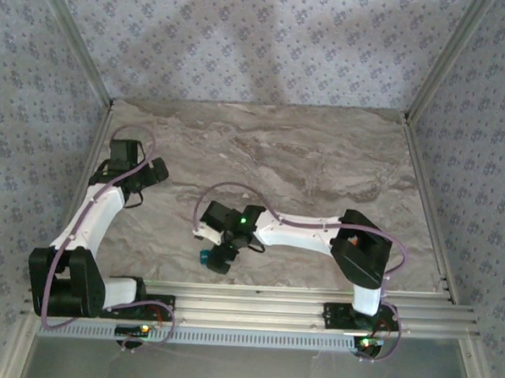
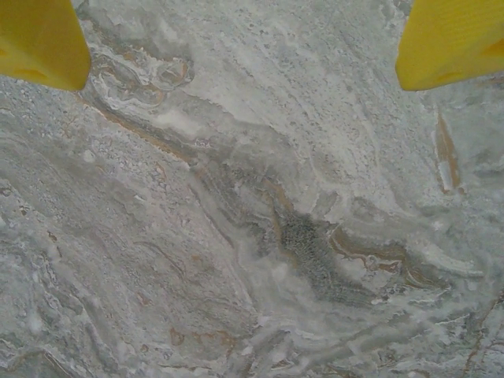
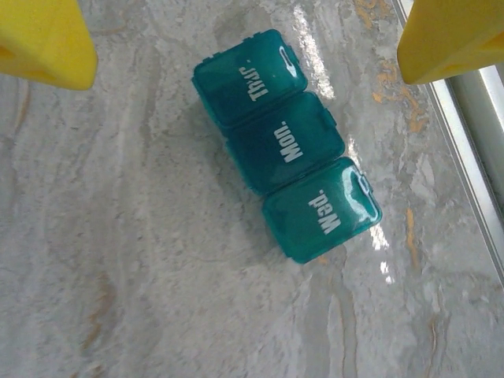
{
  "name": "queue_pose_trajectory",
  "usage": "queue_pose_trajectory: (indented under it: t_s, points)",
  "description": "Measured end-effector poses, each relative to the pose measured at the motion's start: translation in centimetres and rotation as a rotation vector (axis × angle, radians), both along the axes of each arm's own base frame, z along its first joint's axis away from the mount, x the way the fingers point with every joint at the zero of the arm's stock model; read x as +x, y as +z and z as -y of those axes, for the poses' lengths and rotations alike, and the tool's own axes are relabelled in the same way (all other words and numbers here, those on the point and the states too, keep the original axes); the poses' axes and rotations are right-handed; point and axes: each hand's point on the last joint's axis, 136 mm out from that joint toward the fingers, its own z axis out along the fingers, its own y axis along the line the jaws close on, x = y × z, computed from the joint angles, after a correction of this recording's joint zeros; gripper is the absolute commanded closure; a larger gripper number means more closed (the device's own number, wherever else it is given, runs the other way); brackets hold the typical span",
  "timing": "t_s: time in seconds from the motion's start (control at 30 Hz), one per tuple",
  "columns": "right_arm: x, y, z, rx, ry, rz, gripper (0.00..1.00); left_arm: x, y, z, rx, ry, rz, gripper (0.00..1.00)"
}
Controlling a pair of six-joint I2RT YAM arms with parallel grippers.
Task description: Sort the pills into containers
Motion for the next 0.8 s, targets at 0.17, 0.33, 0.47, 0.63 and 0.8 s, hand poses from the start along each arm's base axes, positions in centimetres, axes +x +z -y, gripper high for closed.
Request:
queue_pose_trajectory:
  t_s: [0.17, 0.33, 0.47, 0.63, 0.8]
  points:
    - [-0.6, -2.1, 0.6, -0.067, 0.040, -0.013, 0.00, 0.0, 0.0, 0.1, -0.002, -0.002, 0.000, 0.01]
    - [0.2, -3.4, 0.8, -0.100, 0.038, -0.022, 0.00, 0.0, 0.0, -0.1, -0.001, -0.001, -0.001, 0.01]
    - [1.5, -3.7, 0.7, -0.101, 0.015, -0.022, 0.00, -0.1, -0.1, -0.2, 0.000, 0.001, -0.006, 0.01]
    - [4.2, -3.5, 0.0, -0.070, -0.037, -0.012, 0.01, -0.1, -0.1, -0.2, 0.005, -0.005, -0.008, 0.01]
    - [6.9, -2.7, -0.3, -0.033, -0.090, -0.009, 0.02, -0.2, -0.1, -0.2, 0.007, -0.007, -0.009, 0.01]
